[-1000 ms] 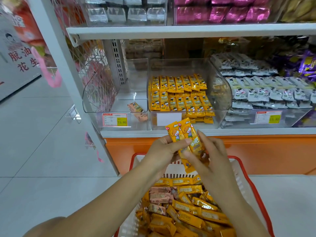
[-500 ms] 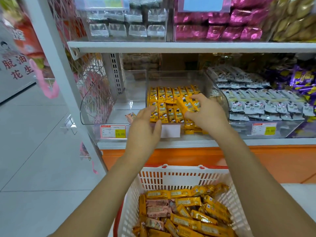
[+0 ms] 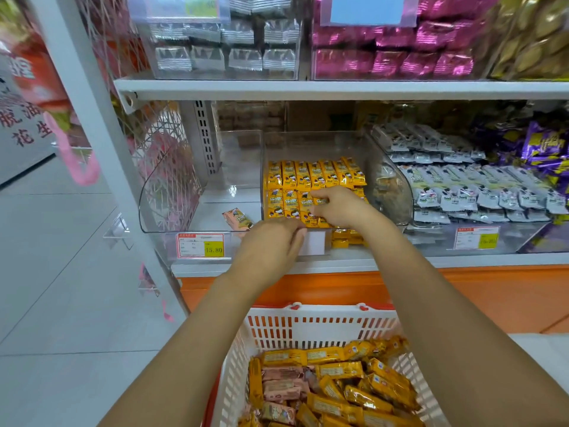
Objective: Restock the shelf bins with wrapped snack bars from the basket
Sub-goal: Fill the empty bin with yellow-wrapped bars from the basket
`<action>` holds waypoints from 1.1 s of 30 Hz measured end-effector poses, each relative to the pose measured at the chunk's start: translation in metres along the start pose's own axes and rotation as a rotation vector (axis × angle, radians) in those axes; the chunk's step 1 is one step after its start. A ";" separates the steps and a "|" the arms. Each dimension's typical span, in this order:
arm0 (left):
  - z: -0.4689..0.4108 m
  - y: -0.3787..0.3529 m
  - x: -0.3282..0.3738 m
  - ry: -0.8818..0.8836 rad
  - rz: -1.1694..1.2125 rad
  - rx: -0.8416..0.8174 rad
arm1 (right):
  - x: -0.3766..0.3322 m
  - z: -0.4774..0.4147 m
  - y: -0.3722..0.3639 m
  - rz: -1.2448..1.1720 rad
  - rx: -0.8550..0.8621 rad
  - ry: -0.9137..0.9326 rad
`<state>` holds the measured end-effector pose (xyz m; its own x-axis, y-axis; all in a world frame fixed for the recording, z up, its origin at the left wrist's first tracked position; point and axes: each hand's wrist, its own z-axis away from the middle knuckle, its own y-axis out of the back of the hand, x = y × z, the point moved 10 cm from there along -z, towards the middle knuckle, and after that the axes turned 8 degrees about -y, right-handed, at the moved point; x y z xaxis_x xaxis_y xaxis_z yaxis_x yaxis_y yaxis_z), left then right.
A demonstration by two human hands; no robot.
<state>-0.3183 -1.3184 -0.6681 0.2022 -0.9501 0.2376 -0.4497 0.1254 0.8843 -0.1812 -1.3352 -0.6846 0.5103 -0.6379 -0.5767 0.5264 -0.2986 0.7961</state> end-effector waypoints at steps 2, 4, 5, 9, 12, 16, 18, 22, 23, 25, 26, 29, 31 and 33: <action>-0.002 0.000 0.002 -0.010 -0.050 0.005 | 0.001 -0.001 0.006 0.013 0.018 0.004; -0.003 0.000 0.002 -0.005 -0.074 0.009 | 0.002 -0.001 0.013 0.019 0.037 0.004; -0.004 -0.001 0.001 0.001 -0.083 0.010 | 0.002 0.000 0.015 0.014 0.031 0.012; -0.003 -0.006 -0.002 0.028 -0.083 0.001 | 0.004 0.009 0.019 0.005 0.005 0.040; 0.007 0.004 0.001 -0.004 0.022 0.107 | 0.000 0.034 0.039 -0.061 0.257 0.142; 0.030 0.026 0.022 -0.116 0.060 0.257 | 0.003 0.086 0.023 -0.091 0.362 0.316; 0.041 0.015 0.022 -0.082 0.053 0.136 | 0.016 0.102 -0.015 -0.027 0.249 0.334; 0.085 -0.048 0.002 -0.004 -0.051 -0.349 | 0.074 0.119 -0.121 0.182 -0.108 0.240; 0.102 -0.064 -0.006 0.029 -0.070 -0.473 | 0.094 0.125 -0.151 0.269 -0.225 0.202; 0.139 -0.094 -0.021 0.090 -0.071 -0.664 | 0.133 0.138 -0.200 0.405 -0.421 0.121; 0.159 -0.105 -0.028 0.123 -0.067 -0.732 | 0.149 0.143 -0.218 0.454 -0.479 0.090; 0.214 -0.126 -0.050 0.203 -0.120 -0.880 | 0.196 0.151 -0.254 0.571 -0.570 -0.029; 0.237 -0.130 -0.060 0.206 -0.129 -0.911 | 0.225 0.155 -0.270 0.619 -0.637 -0.111; 0.247 -0.128 -0.063 0.187 -0.099 -0.899 | 0.242 0.157 -0.278 0.615 -0.672 -0.175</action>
<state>-0.4880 -1.3447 -0.8954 0.3758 -0.9166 0.1361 0.4064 0.2950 0.8647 -0.3110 -1.5182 -1.0166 0.7493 -0.6622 -0.0084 0.5086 0.5672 0.6478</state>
